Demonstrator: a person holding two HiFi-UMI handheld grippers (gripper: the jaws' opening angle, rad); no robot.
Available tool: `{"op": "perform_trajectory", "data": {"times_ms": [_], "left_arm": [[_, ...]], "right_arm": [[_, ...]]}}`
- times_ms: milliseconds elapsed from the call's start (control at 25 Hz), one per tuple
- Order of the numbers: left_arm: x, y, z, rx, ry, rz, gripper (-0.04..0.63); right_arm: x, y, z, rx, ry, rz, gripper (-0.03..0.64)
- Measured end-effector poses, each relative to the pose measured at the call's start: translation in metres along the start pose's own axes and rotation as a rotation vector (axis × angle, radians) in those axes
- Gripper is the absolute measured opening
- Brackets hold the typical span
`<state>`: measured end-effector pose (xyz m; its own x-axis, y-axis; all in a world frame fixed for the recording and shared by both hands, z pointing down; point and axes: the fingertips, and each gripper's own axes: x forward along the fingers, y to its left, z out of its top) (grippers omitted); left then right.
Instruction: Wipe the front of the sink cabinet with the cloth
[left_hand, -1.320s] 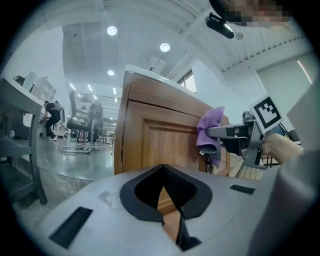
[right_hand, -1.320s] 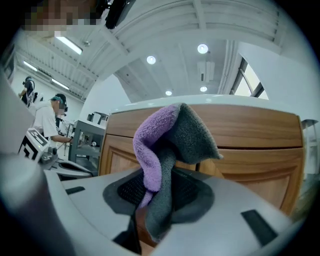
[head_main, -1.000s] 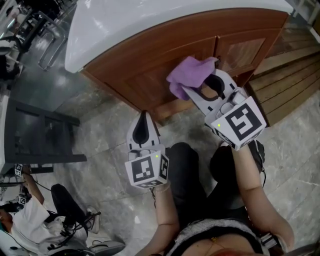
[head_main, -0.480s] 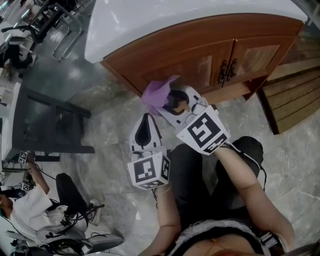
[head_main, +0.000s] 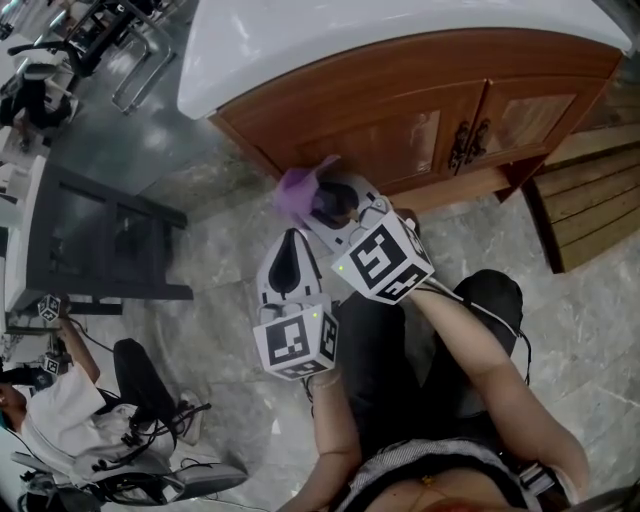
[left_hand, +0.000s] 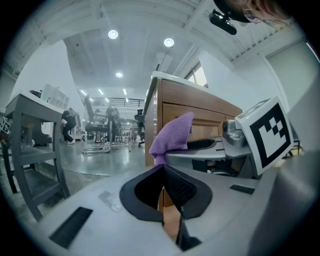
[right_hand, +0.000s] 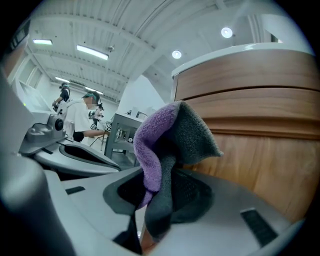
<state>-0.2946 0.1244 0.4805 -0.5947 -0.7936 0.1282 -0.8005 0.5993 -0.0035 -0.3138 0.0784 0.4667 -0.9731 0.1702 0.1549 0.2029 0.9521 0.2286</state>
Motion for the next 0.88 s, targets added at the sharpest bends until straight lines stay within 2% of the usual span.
{"op": "perform_trajectory", "data": {"times_ms": [520,880], "left_arm": [[0.009,-0.01,-0.002,-0.013,-0.006,-0.027,0.006],[0.017,-0.03,-0.002,-0.011,-0.001,-0.067,0.006]], "right_arm": [[-0.004,-0.004,-0.001,-0.023,0.016,-0.015,0.173],[-0.027,-0.038,-0.014,0.001,0.049,-0.093,0.173]]}}
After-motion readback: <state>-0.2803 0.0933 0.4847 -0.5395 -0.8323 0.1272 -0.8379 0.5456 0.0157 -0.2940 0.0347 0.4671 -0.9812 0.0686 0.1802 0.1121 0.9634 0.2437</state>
